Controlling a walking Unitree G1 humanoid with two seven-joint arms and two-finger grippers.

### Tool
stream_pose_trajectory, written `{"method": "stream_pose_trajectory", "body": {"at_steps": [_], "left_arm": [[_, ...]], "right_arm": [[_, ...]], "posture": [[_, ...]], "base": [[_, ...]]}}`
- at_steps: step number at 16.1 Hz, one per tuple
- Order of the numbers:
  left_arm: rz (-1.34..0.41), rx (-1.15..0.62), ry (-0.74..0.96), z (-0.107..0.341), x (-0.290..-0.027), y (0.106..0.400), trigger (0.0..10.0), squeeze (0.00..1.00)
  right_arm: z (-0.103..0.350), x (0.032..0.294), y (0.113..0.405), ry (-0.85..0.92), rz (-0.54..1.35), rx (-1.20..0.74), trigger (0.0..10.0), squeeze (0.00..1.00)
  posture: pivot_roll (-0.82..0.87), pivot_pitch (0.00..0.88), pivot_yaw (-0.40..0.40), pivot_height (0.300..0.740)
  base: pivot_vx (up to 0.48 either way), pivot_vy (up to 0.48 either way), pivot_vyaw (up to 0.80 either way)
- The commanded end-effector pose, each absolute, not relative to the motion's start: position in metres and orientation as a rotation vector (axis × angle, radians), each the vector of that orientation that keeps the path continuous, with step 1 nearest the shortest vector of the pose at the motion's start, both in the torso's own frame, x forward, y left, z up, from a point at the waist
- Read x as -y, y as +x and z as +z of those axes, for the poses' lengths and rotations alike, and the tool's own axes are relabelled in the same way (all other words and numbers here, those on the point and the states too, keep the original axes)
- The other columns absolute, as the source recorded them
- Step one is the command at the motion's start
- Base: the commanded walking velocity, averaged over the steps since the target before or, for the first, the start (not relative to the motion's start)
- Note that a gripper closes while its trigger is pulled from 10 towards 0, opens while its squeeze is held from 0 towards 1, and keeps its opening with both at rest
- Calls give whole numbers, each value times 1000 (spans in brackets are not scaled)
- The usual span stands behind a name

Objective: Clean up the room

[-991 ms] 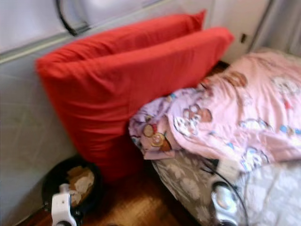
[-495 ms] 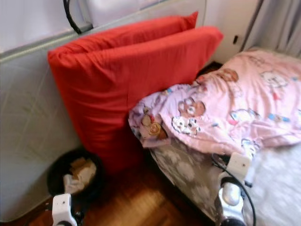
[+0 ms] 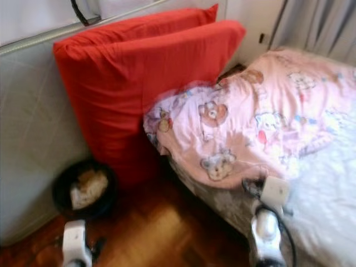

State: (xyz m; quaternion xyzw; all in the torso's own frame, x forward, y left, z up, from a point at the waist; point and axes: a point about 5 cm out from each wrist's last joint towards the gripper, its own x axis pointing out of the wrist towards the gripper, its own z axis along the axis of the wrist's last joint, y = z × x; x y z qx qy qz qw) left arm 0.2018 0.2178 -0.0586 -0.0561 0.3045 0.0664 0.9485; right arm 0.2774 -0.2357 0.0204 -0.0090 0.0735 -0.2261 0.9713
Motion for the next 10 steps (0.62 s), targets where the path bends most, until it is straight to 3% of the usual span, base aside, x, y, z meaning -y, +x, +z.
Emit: {"method": "stream_pose_trajectory", "body": {"at_steps": [1,5,10], "left_arm": [[147,-656,-97,-63,-223,192,10000,0],[147,-668,-97,-65,-222,191,10000,0],[148,-680,-97,-67,-221,188,10000,0]], "right_arm": [[21,231,280,-10,-436,-149,10000,0],[0,222,274,109,-377,-306,10000,0],[-18,224,259,119,-414,-438,10000,0]], "posture": [[43,120,14,740],[40,124,10,740],[42,129,10,740]], "base": [[0,0,0],[0,0,0],[0,0,0]]}}
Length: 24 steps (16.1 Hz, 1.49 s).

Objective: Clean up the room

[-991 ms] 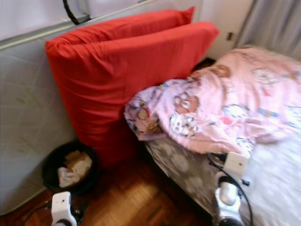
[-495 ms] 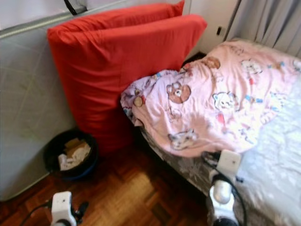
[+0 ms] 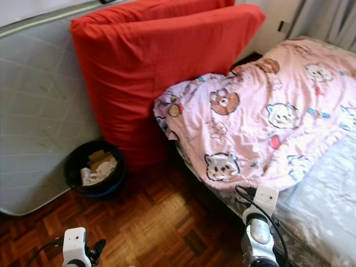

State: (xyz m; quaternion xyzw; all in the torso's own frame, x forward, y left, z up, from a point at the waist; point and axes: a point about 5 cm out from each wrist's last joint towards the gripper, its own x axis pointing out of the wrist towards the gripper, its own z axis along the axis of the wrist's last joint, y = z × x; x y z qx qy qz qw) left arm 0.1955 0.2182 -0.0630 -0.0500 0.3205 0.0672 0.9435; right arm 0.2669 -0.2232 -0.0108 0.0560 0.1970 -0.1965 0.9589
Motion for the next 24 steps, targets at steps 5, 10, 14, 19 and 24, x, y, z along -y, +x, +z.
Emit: {"method": "stream_pose_trajectory", "body": {"at_steps": [5,10,14,19,24], "left_arm": [[148,-683,-96,-67,-222,188,10000,0],[146,-684,-93,-67,-222,188,10000,0],[144,-688,-93,-67,-221,189,10000,0],[150,-705,-94,-68,-221,187,10000,0],[164,-752,-101,-74,-220,179,10000,0]], "right_arm": [[-40,229,236,136,-451,-593,10000,0],[-52,227,220,143,-438,-678,10000,0],[-59,224,212,140,-429,-724,10000,1000],[-73,219,191,154,-384,-810,10000,0],[-86,207,171,187,-307,-892,10000,0]], "posture": [[46,133,14,740],[48,137,17,740],[44,136,18,740],[40,133,18,740],[29,122,14,740]], "base": [[0,0,0],[0,0,0],[0,0,0],[0,0,0],[0,0,0]]}}
